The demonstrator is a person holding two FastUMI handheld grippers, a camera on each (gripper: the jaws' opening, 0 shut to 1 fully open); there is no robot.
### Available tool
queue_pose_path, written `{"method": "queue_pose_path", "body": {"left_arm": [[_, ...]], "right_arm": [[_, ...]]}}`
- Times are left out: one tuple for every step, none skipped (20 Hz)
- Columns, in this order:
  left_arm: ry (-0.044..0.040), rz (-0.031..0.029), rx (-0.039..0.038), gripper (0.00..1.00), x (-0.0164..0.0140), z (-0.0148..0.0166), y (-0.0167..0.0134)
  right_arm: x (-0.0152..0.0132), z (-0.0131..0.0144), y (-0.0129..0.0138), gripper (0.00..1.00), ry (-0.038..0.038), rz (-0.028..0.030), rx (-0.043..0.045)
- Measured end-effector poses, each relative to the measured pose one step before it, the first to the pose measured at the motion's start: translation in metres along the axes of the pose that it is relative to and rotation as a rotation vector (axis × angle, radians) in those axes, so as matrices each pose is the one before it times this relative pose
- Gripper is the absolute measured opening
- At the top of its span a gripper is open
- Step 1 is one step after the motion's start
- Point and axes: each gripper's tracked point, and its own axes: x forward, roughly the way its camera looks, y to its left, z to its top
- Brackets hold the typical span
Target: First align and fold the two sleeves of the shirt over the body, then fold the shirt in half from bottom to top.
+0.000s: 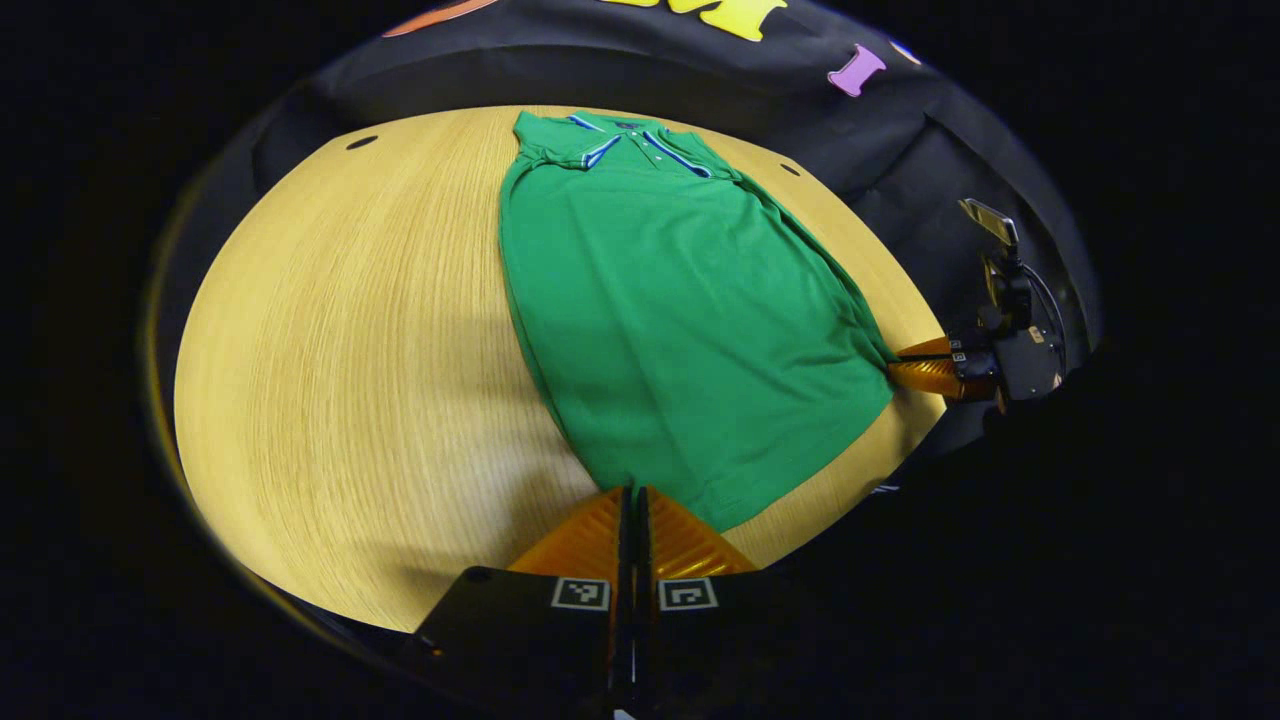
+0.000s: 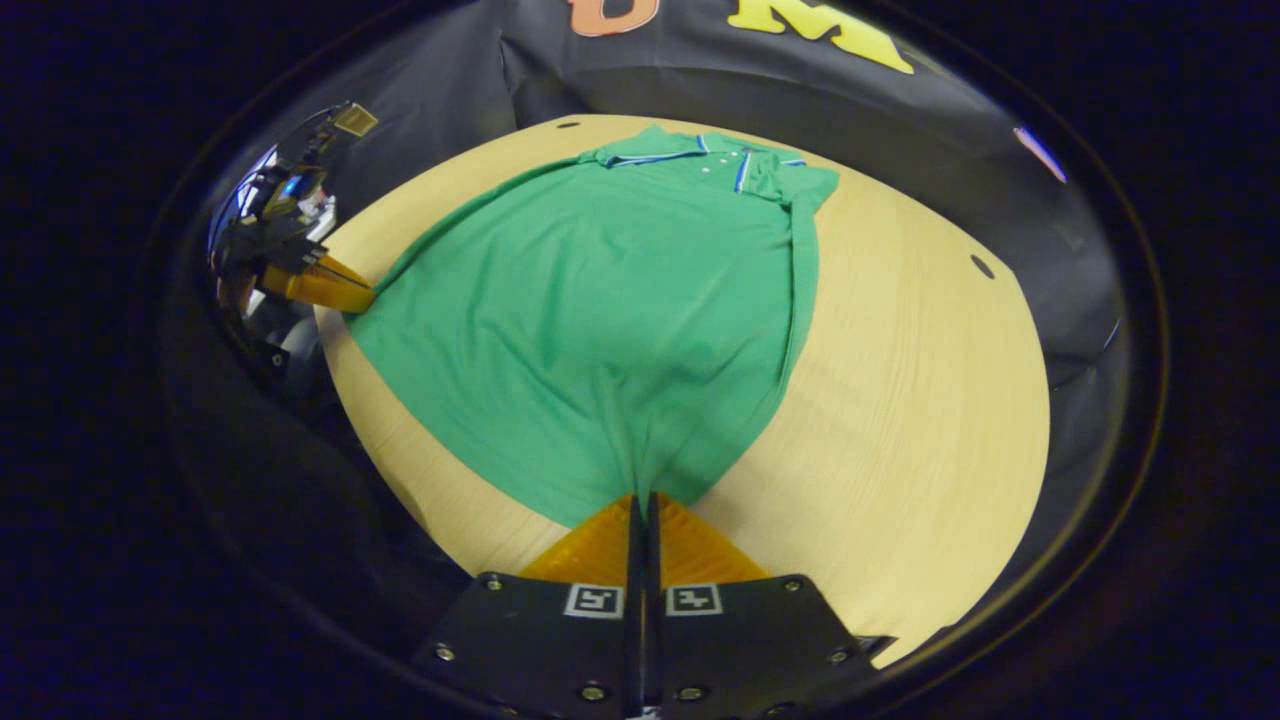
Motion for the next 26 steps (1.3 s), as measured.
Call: {"method": "queue_pose_path", "body": {"left_arm": [[0.0018,-0.00464,-0.01296,0.04,0.00068,0.0017,-0.00134],[0.00464,0.00137,-0.00503,0.04,0.00191,0.00161,0.00033],[-0.00186,0.0024,-0.00588,0.04,-0.00067,0.00306,0.00014],[-0.0074,0.0016,-0.00702,0.04,-0.00171,0.00271,-0.00021],[-0.00844,0.00311,-0.00715,0.04,-0.0022,0.00488,0.00085],[-0.01166,0.00107,-0.00581,0.04,-0.00261,0.00439,-0.0003],[-0.01331,-0.00428,-0.00645,0.04,-0.0031,0.00644,-0.00049],[-0.01445,-0.00684,-0.00917,0.04,-0.00329,0.00511,-0.00106],[-0.01189,-0.00769,-0.01143,0.04,-0.00223,0.00569,-0.00109],[-0.00908,-0.00245,-0.01062,0.04,-0.00141,0.00514,0.00025],[-0.00762,0.00111,-0.006,0.04,-0.00132,0.00356,0.00116],[-0.00786,-0.00465,-0.00478,0.04,-0.00143,0.00356,-0.00084],[-0.00867,-0.00296,0.00062,0.04,-0.00227,0.00462,-0.0015],[-0.00936,-0.00396,0.00472,0.04,-0.00279,0.00516,-0.00092],[-0.01293,-0.00415,0.00538,0.03,-0.00251,0.00577,-0.00121],[-0.0138,-0.00547,0.00667,0.03,-0.00202,0.00619,-0.00227],[-0.01385,-0.00452,0.00587,0.04,-0.00312,0.00549,-0.00095],[-0.01351,-0.00434,0.00428,0.04,-0.00272,0.00607,-0.00121],[-0.01345,-0.00074,0.00442,0.04,-0.00309,0.00664,-0.00069],[-0.01909,0.0013,0.00565,0.04,-0.00171,0.00838,0.0002],[-0.01555,-0.0073,0.00254,0.03,-0.00086,0.00851,-0.00166],[-0.01758,-0.00394,0.00361,0.04,-0.0001,0.01053,-0.00165],[-0.01567,-0.00238,0.00553,0.04,0.00019,0.00767,-0.00077],[-0.01024,-0.00113,0.00389,0.03,0.00044,0.00801,0.00004],[-0.01232,0.00205,0.00214,0.04,0.00084,0.00796,0.00122],[-0.01101,-0.00413,-0.00111,0.03,0.00048,0.00887,-0.00019]], "right_arm": [[0.00225,0.00159,0.00009,0.0,-0.0046,0.01915,0.02827],[-0.0003,0.0021,-0.00148,0.01,0.00091,0.01314,0.02443],[-0.00234,0.00036,-0.00173,0.01,-0.00166,0.00692,0.02072],[-0.00243,0.00391,-0.00175,0.01,-0.00519,0.00481,0.0134],[-0.00498,0.00162,0.00079,0.01,-0.00964,0.00531,0.00466],[-0.00429,0.00486,-0.00037,0.01,-0.01204,0.00493,-0.00006],[-0.00382,0.00319,-0.00002,0.01,-0.00933,0.00135,0.00154],[-0.00238,0.00626,-0.0002,0.01,-0.0076,0.00538,0.00226],[-0.00345,0.00406,0.00107,0.01,-0.00781,0.0077,0.00525],[-0.00124,0.00661,-0.00051,0.01,-0.00836,0.00547,0.00631],[-0.00333,0.00529,0.00012,0.0,-0.01211,0.00556,0.00897],[-0.00224,0.00872,-0.00023,0.0,-0.0142,0.00667,0.00935],[-0.00442,0.00607,-0.00025,0.01,-0.0151,0.0044,0.00787],[-0.00303,0.00884,-0.00104,0.01,-0.01509,0.0046,0.00906],[-0.00328,0.00736,0.00021,0.0,-0.01565,0.00758,0.01169],[-0.00163,0.00864,-0.00076,0.0,-0.01411,0.00389,0.01293],[-0.00195,0.00588,-0.00021,0.01,-0.01343,0.00541,0.01233],[-0.00033,0.00732,-0.00043,0.01,-0.01147,0.00436,0.00993],[-0.00056,0.00588,-0.00098,0.01,-0.01082,-0.00022,0.00478],[-0.00041,0.00783,-0.00093,0.01,-0.0103,-0.00001,0.00206],[-0.00299,0.00716,0.00018,0.01,-0.01287,0.00149,0.00323],[-0.00112,0.00885,0.00049,0.01,-0.01293,0.0026,0.00544],[-0.00256,0.00825,0.00037,0.01,-0.01439,0.00266,0.00611],[-0.00039,0.00925,0.00034,0.01,-0.01244,0.0024,0.00499],[-0.00006,0.00644,-0.00092,0.01,-0.01085,0.0002,0.00235],[0.00089,0.00837,-0.00113,0.01,-0.00731,-0.00287,-0.00185]]}}
